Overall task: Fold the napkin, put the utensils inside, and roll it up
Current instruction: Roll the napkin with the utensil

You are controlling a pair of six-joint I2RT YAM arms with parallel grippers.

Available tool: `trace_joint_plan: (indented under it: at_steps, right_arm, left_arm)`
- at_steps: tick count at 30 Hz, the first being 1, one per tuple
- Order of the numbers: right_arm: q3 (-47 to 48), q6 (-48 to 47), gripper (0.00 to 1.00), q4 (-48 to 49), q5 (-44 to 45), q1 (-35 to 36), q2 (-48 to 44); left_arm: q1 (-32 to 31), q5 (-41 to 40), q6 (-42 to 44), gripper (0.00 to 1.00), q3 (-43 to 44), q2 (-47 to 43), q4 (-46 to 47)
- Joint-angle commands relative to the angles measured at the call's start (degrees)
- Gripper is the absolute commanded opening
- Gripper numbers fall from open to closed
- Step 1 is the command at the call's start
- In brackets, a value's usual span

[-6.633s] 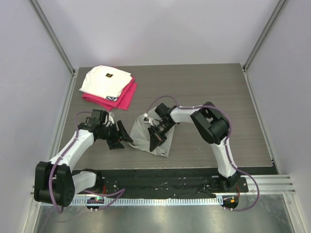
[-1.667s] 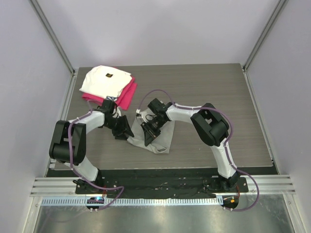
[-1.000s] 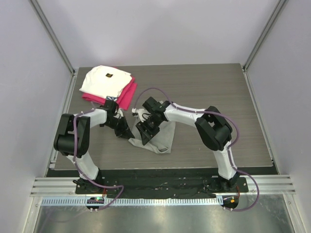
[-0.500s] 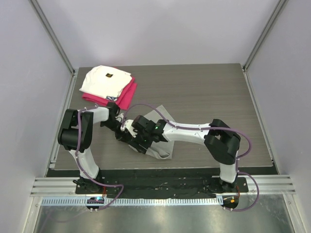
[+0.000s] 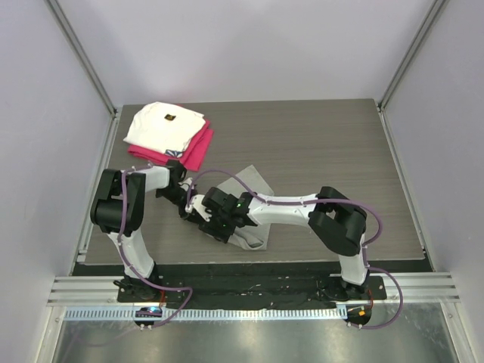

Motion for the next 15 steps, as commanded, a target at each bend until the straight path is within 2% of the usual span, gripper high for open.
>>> trace_joint_plan:
  at_steps: [1,7,8,9,13,15]
  right_arm:
    - [1.64,0.37,0.52,-0.52,-4.17,-1.38,1.18]
    - [3.66,1.51,0.34,-4.12,-15.77,-4.37,4.26]
    - [3.92,1.51,0.33,-4.65,-17.35,-4.81,4.79]
    - [4.36,1.43,0.31,-5.61,-20.15,-5.08,5.23]
    - [5.94,1.08,0.27,-8.87,-26.67,-7.10,8.04]
    - [6.21,1.25,0.25,-9.66,-29.04,-8.50,9.36]
  left_arm:
    - [0.20,-1.55,2.33,0.00,1.05,1.03,-1.55]
    - [0.20,-1.46,3.48,0.00,2.80,0.07,-2.34]
    - [0.29,-1.46,3.48,0.03,3.07,-0.46,-2.43]
    - [0.29,-1.55,3.39,0.09,3.51,-0.81,-2.61]
    - [1.77,-5.05,4.53,0.50,4.83,-2.83,-4.45]
    - [2.83,-5.33,4.53,0.57,4.30,-4.14,-4.54]
